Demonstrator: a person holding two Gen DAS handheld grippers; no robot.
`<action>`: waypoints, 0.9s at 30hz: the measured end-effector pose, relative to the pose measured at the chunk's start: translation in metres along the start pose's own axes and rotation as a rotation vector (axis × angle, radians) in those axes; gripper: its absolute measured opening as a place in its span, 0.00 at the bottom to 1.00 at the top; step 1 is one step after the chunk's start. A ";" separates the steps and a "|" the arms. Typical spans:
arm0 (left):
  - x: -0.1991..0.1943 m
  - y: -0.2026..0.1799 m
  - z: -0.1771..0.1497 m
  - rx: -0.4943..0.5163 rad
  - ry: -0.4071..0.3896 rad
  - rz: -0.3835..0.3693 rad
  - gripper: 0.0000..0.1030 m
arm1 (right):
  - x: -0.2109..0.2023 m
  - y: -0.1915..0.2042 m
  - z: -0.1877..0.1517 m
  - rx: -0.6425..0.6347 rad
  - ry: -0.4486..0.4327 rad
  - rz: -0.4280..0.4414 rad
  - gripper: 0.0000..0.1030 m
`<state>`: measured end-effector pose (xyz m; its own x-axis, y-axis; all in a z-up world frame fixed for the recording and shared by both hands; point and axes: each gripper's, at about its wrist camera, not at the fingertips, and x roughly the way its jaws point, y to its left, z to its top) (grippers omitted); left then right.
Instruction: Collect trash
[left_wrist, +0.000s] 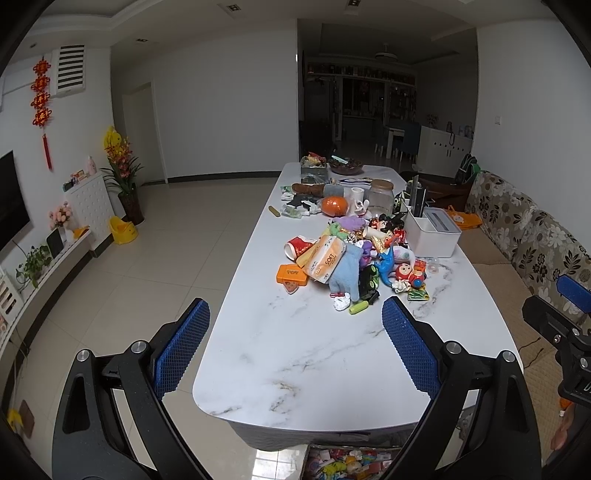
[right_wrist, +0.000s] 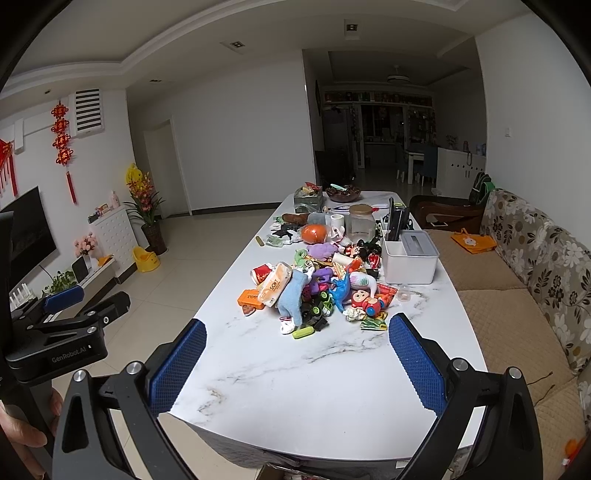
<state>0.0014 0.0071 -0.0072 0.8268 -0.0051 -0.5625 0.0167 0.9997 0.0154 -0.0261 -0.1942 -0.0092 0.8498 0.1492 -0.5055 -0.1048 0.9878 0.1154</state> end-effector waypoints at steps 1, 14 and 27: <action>0.000 0.000 0.000 0.001 0.001 0.000 0.89 | 0.000 0.001 0.000 -0.001 0.001 0.000 0.95; 0.000 0.000 0.000 0.001 -0.001 -0.002 0.89 | 0.000 -0.003 0.000 -0.004 -0.003 -0.003 0.95; 0.000 0.000 0.000 -0.001 0.001 -0.002 0.89 | 0.003 -0.003 0.000 -0.004 -0.001 -0.002 0.95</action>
<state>0.0012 0.0070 -0.0070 0.8260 -0.0071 -0.5637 0.0177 0.9998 0.0133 -0.0236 -0.1965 -0.0112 0.8506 0.1470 -0.5048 -0.1050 0.9883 0.1109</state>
